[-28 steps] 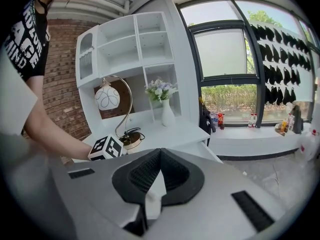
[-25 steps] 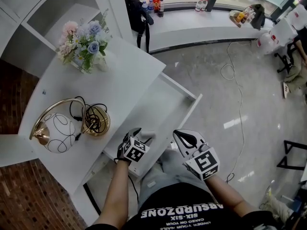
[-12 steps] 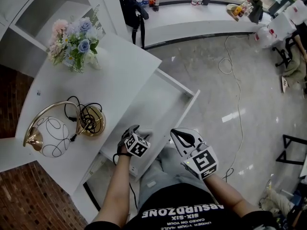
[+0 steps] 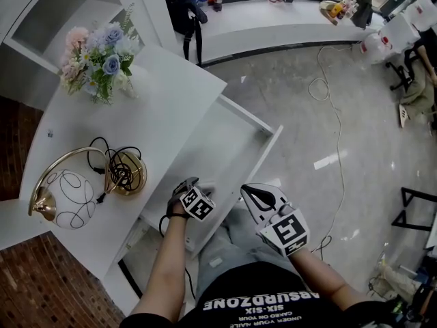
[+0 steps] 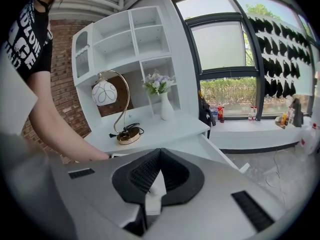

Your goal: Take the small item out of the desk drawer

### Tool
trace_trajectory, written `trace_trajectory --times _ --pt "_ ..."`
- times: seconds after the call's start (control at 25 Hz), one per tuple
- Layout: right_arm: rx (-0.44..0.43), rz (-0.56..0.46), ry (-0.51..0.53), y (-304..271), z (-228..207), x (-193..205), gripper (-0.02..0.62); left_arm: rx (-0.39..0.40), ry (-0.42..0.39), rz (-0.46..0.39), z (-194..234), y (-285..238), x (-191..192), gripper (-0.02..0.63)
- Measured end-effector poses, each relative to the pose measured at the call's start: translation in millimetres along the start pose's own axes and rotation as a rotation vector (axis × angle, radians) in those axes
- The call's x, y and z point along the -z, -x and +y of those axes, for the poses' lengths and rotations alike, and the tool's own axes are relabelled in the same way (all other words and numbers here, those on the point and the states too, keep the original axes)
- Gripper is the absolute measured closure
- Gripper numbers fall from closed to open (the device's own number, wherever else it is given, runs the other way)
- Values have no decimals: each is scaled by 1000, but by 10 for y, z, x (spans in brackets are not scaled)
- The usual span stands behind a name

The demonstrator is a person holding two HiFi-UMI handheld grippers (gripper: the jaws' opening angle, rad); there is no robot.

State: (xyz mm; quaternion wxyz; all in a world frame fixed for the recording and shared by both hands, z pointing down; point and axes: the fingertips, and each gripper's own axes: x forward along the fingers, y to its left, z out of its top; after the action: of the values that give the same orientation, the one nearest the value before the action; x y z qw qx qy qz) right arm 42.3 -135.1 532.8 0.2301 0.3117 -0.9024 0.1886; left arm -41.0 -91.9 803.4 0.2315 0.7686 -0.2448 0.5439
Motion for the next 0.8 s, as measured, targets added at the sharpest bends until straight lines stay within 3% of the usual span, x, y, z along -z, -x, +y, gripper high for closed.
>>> trace_trajectory --times 0.28,0.4,0.8 --pt "-1 4 -3 -17 9 3 597 -38 14 22 22 -27 45 350" --pt "1 3 -4 -12 18 2 597 -49 16 33 23 -25 88 449" --pt "0 0 -6 12 64 33 597 -42 63 11 -1 16 78 460"
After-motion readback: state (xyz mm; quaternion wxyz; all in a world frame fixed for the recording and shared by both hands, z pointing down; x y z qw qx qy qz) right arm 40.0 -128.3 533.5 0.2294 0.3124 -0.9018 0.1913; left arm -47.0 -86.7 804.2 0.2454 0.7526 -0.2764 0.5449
